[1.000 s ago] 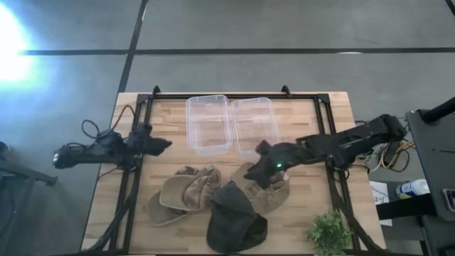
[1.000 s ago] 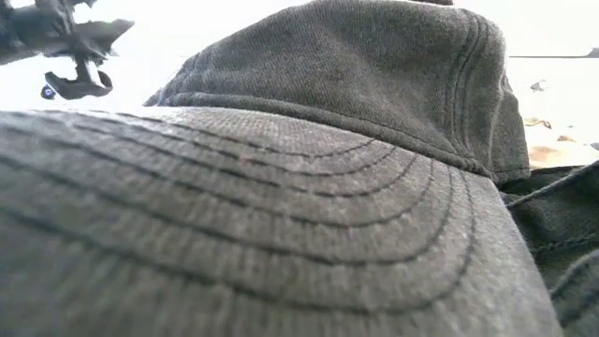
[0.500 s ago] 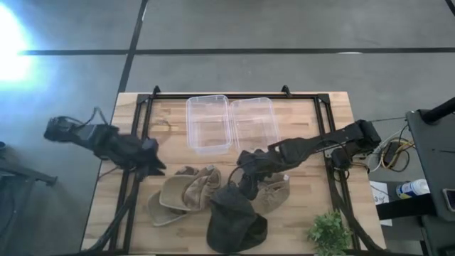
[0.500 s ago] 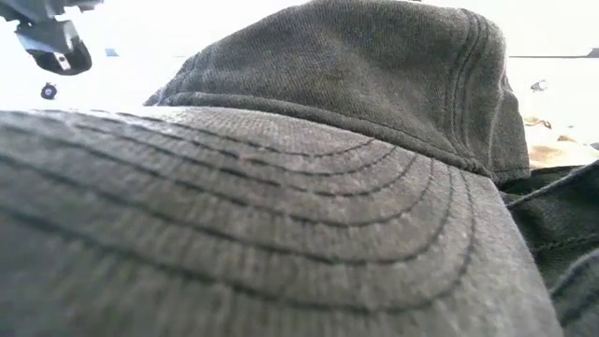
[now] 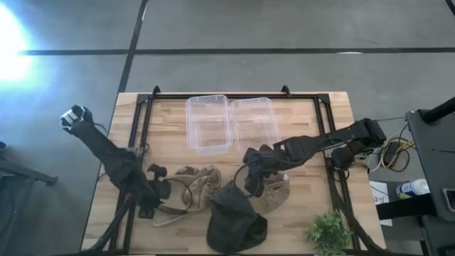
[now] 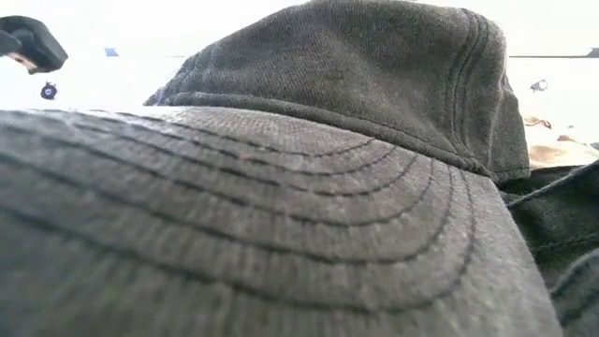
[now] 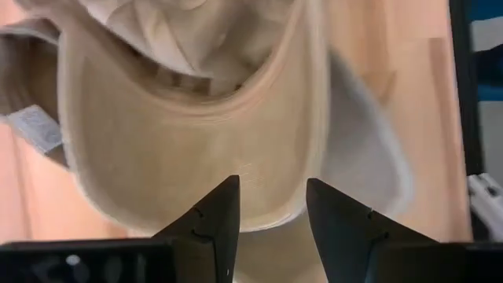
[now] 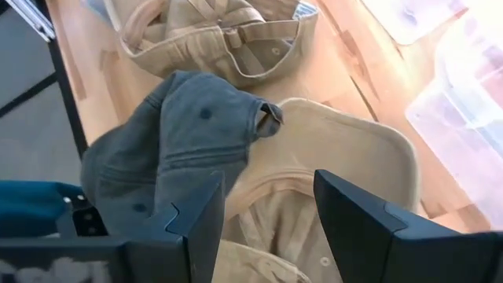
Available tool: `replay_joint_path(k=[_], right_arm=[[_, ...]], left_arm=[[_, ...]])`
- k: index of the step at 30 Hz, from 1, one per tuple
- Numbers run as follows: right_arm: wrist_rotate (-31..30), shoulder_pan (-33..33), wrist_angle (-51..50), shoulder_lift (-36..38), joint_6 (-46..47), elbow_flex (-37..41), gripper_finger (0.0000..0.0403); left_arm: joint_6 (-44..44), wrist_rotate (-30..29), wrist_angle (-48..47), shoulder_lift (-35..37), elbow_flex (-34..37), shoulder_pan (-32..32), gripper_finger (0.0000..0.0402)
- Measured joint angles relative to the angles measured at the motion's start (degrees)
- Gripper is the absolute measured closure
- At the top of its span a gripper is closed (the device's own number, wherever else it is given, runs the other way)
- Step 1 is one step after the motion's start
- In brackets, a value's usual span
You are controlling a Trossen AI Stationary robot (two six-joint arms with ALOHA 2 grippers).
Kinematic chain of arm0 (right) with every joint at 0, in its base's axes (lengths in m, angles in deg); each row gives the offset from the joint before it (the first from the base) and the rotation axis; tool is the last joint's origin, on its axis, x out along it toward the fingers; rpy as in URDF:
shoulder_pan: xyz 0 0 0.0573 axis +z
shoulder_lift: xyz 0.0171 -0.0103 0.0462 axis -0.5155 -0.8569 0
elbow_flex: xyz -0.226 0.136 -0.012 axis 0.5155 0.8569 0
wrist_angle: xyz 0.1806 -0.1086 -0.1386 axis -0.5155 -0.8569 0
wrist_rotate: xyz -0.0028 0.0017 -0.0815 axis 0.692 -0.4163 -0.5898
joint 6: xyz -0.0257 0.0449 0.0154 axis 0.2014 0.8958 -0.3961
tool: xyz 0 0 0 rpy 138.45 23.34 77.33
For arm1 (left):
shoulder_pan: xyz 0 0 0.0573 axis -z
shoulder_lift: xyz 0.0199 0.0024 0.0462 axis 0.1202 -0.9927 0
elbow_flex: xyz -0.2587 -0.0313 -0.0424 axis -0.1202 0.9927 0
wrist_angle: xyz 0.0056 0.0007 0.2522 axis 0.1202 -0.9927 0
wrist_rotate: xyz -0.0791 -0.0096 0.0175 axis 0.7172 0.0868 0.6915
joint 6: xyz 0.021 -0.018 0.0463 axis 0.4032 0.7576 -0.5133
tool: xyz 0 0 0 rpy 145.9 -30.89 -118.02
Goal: Pick & Place hat
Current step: Put the top left brown cap into the left transparent bin
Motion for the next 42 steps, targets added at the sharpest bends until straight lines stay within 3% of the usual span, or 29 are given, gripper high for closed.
replay_joint_path(k=[7, 15, 20, 22, 25, 30, 36, 39, 42], right_arm=[[0.15, -1.10, -0.95, 0.59, -4.41, 1.67, 0.0211], [0.46, -1.69, -1.58, 0.72, -8.28, 2.40, 0.0211], [0.49, -1.67, -1.57, 1.10, -9.46, 2.40, 0.0211], [0.52, -1.65, -1.73, 1.59, -9.46, 2.40, 0.0211], [0.62, -1.60, -2.87, 2.70, -9.23, 2.40, 0.0211], [-0.05, -1.50, -3.45, 4.82, -8.80, 2.40, 0.0211], [-3.29, -1.96, -4.13, 8.72, -12.38, 2.40, 0.0211], [-5.82, -3.18, -4.12, 11.32, -16.02, 2.40, 0.0211], [-8.25, -5.26, -4.05, 13.80, -19.84, 2.40, 0.0211]], left_arm=[[1.59, 0.06, 0.69, -4.99, -4.54, 2.24, 0.0260], [1.86, -0.01, 3.40, -11.30, -4.48, 2.48, 0.0260], [1.67, -6.09, 2.64, -16.90, -4.36, 2.41, 0.0260], [1.83, -5.46, 1.56, -18.78, -4.38, 2.01, 0.0265], [3.27, 0.02, 1.02, -20.74, -4.92, 1.17, 0.0293], [4.22, 1.13, -0.33, -21.02, -6.37, 0.83, 0.0385], [14.57, 7.78, -2.32, -15.32, -10.19, -1.50, 0.0394], [24.16, 0.55, -6.81, -9.53, -14.52, -1.34, 0.0395], [34.91, -17.62, -11.78, -3.72, -19.24, -1.37, 0.0395]])
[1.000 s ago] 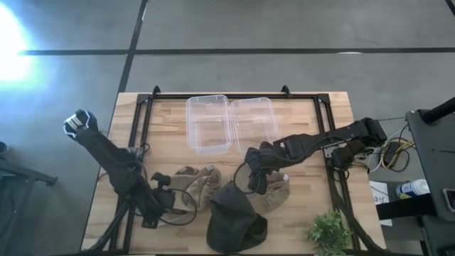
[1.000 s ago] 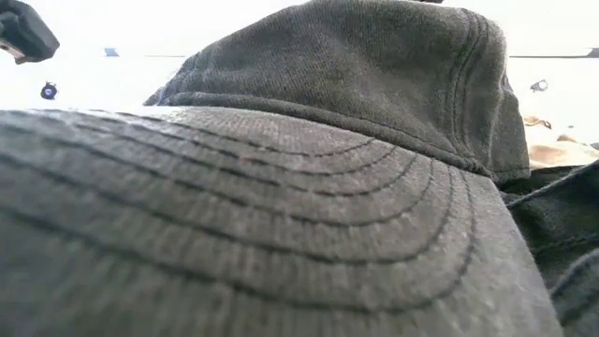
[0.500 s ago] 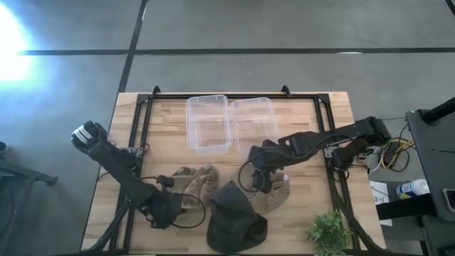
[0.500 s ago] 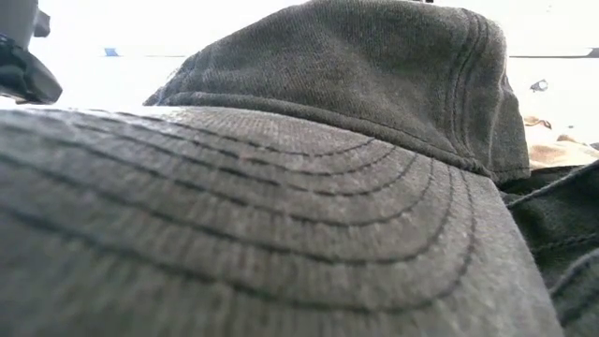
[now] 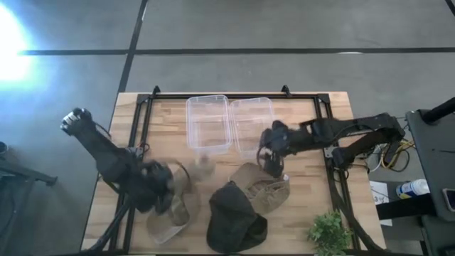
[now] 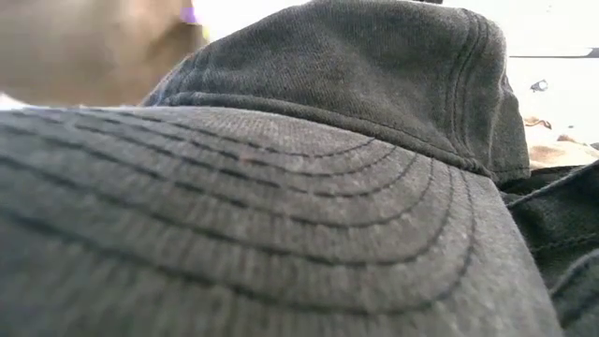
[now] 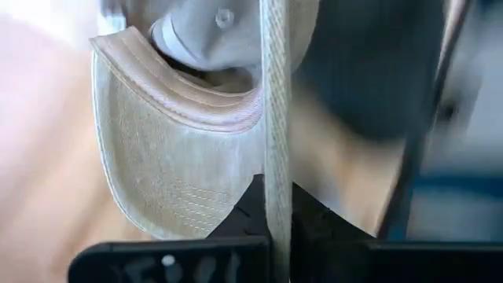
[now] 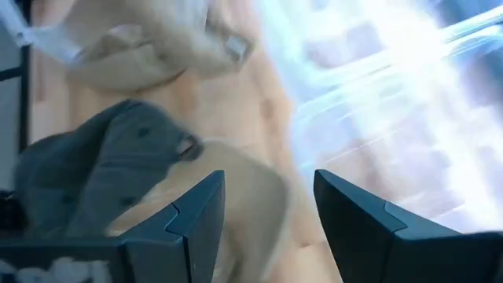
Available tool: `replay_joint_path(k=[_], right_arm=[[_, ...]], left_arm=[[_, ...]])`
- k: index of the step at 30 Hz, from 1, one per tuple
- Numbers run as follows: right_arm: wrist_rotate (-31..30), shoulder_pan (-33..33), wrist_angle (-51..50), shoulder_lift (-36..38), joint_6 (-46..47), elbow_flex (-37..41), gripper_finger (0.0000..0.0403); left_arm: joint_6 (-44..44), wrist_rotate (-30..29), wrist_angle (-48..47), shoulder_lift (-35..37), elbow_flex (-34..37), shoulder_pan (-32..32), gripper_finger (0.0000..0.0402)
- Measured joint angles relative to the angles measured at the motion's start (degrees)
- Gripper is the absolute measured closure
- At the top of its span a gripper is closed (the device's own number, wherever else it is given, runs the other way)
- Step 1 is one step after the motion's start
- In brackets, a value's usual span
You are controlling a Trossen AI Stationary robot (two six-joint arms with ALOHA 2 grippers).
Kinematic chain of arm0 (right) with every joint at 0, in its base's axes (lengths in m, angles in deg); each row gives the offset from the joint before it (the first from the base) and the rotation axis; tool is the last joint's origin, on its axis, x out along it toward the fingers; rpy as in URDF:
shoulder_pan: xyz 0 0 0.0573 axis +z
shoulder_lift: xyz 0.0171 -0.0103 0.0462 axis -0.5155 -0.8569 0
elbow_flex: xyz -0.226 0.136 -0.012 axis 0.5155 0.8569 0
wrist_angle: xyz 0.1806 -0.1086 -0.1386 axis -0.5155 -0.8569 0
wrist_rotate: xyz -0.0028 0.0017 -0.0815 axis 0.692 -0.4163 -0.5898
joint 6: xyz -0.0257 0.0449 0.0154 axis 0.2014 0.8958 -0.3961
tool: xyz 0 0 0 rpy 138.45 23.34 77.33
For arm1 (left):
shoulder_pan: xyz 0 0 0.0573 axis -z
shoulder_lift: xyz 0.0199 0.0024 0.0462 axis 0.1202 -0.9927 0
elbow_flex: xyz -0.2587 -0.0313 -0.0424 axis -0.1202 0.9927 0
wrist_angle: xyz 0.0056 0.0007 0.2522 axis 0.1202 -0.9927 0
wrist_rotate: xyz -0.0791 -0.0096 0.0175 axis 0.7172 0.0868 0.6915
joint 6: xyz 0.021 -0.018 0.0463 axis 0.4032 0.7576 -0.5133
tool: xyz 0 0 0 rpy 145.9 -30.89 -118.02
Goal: Pick & Place hat
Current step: Put the top left brown cap into the left transparent bin
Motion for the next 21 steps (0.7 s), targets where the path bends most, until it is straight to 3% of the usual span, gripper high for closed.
replay_joint_path(k=[3, 5, 7, 9, 13, 16, 21], right_arm=[[-0.54, -2.35, 0.55, 2.07, -3.11, 0.00, 0.0211], [-0.65, -3.65, 0.66, 3.43, -4.37, 0.00, 0.0211], [-0.70, -4.47, 0.71, 4.47, -5.20, 0.00, 0.0211], [-0.74, -4.79, 0.64, 5.58, -5.96, 0.12, 0.0211], [-1.54, -4.72, 0.47, 7.27, -5.88, 0.20, 0.0211], [-1.89, -4.74, 0.44, 8.23, -5.25, 0.20, 0.0211], [-2.79, -4.71, -0.10, 9.12, -4.63, 0.25, 0.0211]], left_arm=[[6.19, -21.22, 1.62, 4.90, -2.71, -0.06, 0.0395], [5.05, -33.28, 7.03, 7.25, -3.15, -0.53, 0.0395], [-0.41, -40.69, 13.98, 8.48, -2.85, -2.19, 0.0395], [-4.76, -44.18, 19.63, 8.58, -2.71, -5.20, 0.0395], [-9.16, -42.25, 25.94, 6.77, -2.35, -14.15, 0.0395], [-7.85, -35.55, 26.31, 4.12, -1.33, -23.81, 0.0395], [-3.23, -3.23, 32.05, -1.44, 4.59, -39.65, 0.0395]])
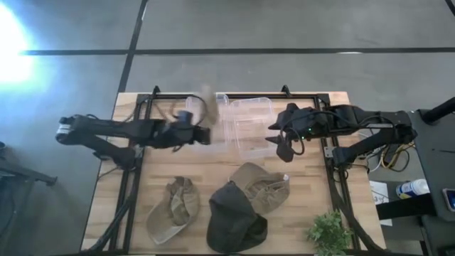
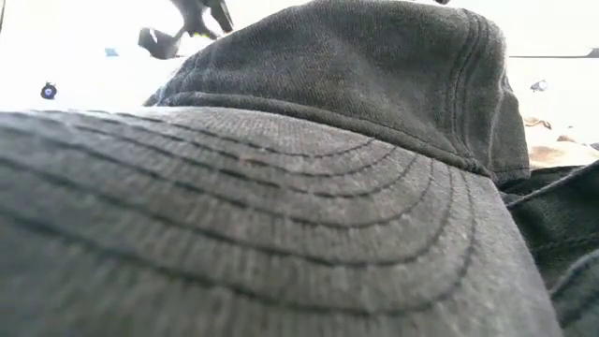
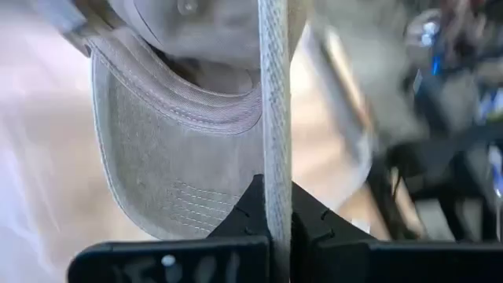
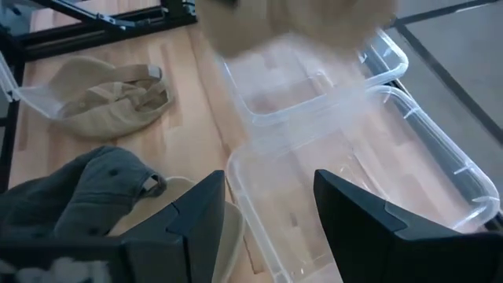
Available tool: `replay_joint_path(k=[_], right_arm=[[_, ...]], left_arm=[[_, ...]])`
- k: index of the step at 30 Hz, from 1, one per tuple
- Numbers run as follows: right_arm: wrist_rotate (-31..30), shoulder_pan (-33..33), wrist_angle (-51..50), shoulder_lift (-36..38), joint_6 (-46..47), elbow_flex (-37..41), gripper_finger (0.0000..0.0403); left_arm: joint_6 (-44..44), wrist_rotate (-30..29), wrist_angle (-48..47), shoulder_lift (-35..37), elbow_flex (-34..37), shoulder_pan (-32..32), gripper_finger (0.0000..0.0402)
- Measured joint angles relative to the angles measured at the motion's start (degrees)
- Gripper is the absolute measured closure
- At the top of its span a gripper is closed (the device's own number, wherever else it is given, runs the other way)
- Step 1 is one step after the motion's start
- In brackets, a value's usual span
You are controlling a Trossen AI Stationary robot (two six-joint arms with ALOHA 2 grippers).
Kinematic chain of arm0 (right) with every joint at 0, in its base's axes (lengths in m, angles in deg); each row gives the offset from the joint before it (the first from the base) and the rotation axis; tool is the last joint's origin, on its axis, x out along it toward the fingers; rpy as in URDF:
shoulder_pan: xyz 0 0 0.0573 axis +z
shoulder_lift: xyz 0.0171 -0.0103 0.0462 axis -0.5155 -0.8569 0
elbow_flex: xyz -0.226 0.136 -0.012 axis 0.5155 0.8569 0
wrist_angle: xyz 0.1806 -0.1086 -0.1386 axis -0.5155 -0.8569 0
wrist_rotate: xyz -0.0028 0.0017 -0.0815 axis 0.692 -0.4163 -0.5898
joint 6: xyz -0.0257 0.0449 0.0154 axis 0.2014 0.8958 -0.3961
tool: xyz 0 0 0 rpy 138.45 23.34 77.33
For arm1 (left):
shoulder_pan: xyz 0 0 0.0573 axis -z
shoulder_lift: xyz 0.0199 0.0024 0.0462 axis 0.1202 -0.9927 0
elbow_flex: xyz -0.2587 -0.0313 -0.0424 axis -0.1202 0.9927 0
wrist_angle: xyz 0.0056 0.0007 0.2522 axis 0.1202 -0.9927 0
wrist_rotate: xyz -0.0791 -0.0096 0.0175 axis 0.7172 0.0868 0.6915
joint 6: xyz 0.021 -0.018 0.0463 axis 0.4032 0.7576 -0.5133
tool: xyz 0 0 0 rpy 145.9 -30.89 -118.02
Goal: Pick & Place hat
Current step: Put the top left brown cap into the left transparent bin, then put the left brown cap into the left transparent bin
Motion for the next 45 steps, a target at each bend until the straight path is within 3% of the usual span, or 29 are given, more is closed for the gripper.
replay_joint_path(k=[3, 7, 13, 19, 23, 29, 33, 38, 42, 45], right_arm=[[-0.53, -0.03, -0.04, 0.48, 0.28, 0.08, 0.0211], [-0.54, -0.01, -0.05, 0.70, 1.22, 0.08, 0.0211], [-0.53, 0.08, -0.20, 0.83, 1.57, 0.12, 0.0211], [-0.52, 0.08, -0.26, 0.83, 0.53, 0.29, 0.0211], [-1.04, 0.07, -0.17, 0.81, -0.51, 0.47, 0.0211], [-1.86, 0.04, -0.19, 0.81, -1.37, 1.10, 0.0211], [-1.86, 0.04, -0.15, 0.81, -1.49, 1.84, 0.0211], [-1.81, -0.03, -0.10, 0.81, -1.41, 3.35, 0.0211], [-1.29, -0.05, -0.15, 0.81, -1.19, 4.33, 0.0211], [-0.02, -0.03, -0.18, 0.81, -0.86, 4.70, 0.0211]], left_arm=[[2.02, 11.08, 7.25, -1.98, 4.19, -5.12, 0.0395], [6.03, 18.56, 13.62, -2.64, 8.66, -11.21, 0.0394], [6.16, 17.81, 11.62, -1.07, 10.84, -15.78, 0.0380], [4.41, 18.56, 7.27, -1.89, 10.49, -16.30, 0.0295], [7.17, 22.97, 5.81, -1.15, 10.51, -16.22, 0.0236], [-4.76, 25.68, 5.38, 5.72, 4.47, -12.58, 0.0204], [-16.54, 24.69, -6.60, 8.57, -2.14, -8.18, 0.0205], [-14.81, 17.29, -32.48, 7.33, -8.54, -3.57, 0.0207], [-16.77, 24.35, -46.23, 6.44, -10.34, 1.78, 0.0207], [-16.87, 30.74, -48.56, 5.80, -8.75, 6.73, 0.0207]])
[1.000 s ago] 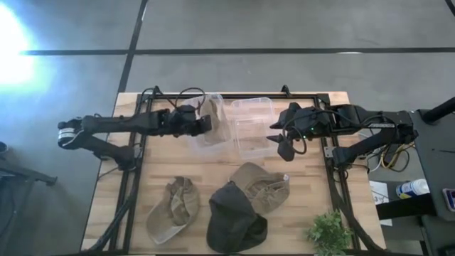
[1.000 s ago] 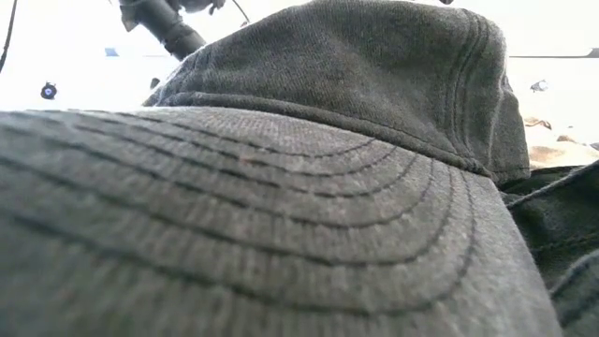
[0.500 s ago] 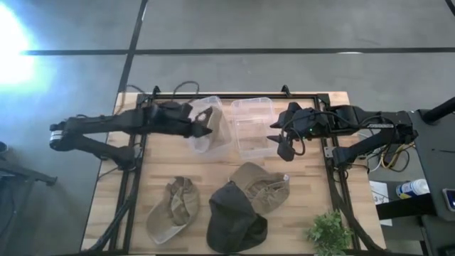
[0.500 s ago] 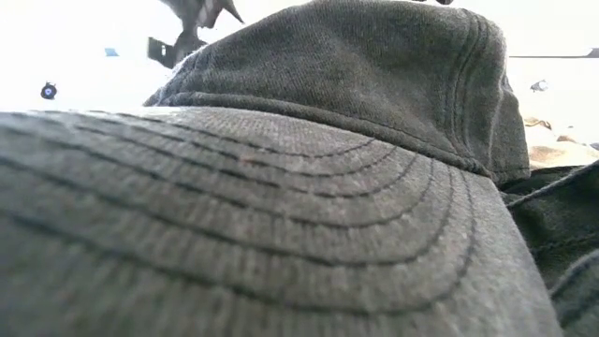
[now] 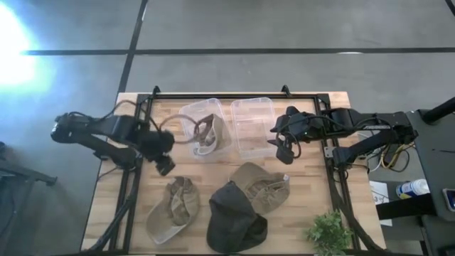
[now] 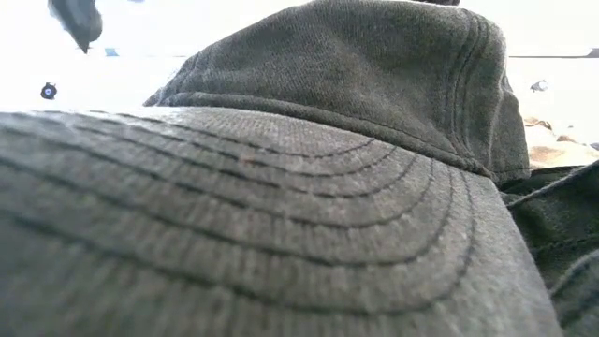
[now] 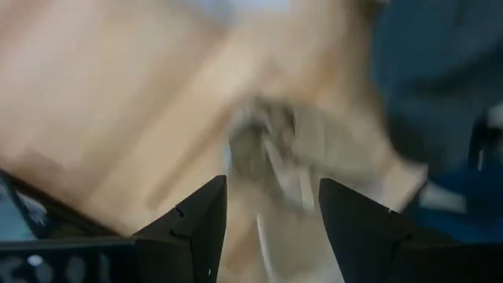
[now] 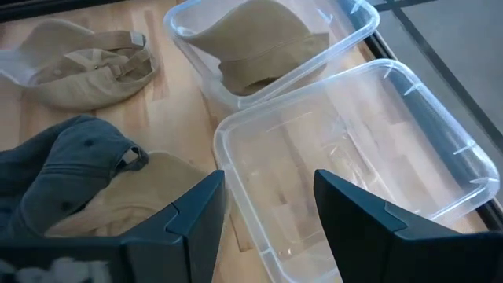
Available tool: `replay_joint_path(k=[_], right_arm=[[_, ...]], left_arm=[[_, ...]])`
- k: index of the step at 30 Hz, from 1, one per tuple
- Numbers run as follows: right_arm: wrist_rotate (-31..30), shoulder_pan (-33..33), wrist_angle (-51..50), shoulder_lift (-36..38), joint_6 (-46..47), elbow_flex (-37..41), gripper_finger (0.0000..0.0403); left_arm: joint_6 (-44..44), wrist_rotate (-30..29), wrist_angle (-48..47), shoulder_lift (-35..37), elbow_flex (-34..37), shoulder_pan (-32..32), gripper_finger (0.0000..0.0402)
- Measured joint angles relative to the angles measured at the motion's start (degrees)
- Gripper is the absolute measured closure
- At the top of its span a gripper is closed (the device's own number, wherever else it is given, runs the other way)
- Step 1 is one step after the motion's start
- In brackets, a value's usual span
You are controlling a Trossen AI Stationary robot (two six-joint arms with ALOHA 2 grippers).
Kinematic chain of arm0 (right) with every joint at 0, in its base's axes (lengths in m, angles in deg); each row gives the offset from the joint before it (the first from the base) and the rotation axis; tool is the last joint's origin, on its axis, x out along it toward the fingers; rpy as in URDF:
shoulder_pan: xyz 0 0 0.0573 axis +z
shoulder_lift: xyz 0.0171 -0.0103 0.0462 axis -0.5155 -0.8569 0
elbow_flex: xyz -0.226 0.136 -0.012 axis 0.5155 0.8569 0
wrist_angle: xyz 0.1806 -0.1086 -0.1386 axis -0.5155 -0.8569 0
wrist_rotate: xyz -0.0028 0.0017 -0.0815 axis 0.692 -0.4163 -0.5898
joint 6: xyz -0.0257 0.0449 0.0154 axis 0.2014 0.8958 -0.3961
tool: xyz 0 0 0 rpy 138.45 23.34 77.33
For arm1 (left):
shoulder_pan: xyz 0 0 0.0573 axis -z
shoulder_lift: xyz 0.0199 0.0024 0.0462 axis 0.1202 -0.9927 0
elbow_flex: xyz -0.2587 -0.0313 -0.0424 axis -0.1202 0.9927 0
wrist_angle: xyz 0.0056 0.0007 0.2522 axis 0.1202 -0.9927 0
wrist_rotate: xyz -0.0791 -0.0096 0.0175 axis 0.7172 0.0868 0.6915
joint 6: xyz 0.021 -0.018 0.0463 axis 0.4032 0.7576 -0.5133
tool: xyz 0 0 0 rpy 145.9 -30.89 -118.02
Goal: Pick & Place hat
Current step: Put the left brown cap into the left transparent bin
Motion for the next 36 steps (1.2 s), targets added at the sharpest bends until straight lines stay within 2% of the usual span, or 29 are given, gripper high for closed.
replay_joint_path(k=[6, 13, 17, 21, 25, 32, 36], right_arm=[[0.17, -0.02, -0.01, 0.00, 1.33, 0.68, 0.0211], [0.17, -0.02, 0.27, 0.00, 2.89, 1.92, 0.0211], [0.15, -0.02, 0.31, 0.00, 3.91, 2.45, 0.0211], [0.15, -0.02, 0.32, 0.00, 4.92, 2.42, 0.0211], [0.15, -0.02, 0.35, 0.00, 5.59, 2.33, 0.0211], [0.13, -0.04, 0.34, 0.00, 6.93, 2.41, 0.0211], [0.13, -0.04, 0.36, 0.00, 7.15, 2.42, 0.0211]], left_arm=[[0.61, 2.51, 4.52, -1.80, 8.74, 11.35, 0.0207], [12.84, 11.17, 15.56, -4.27, 23.18, 22.28, 0.0207], [21.42, 11.93, 24.35, -4.84, 29.60, 26.67, 0.0207], [24.34, 11.47, 35.61, -4.49, 34.00, 28.88, 0.0207], [26.30, 11.42, 42.53, -4.58, 37.46, 30.09, 0.0207], [28.72, 10.50, 45.59, -4.60, 42.61, 30.28, 0.0207], [29.86, 11.11, 45.97, -4.60, 43.22, 30.28, 0.0207]])
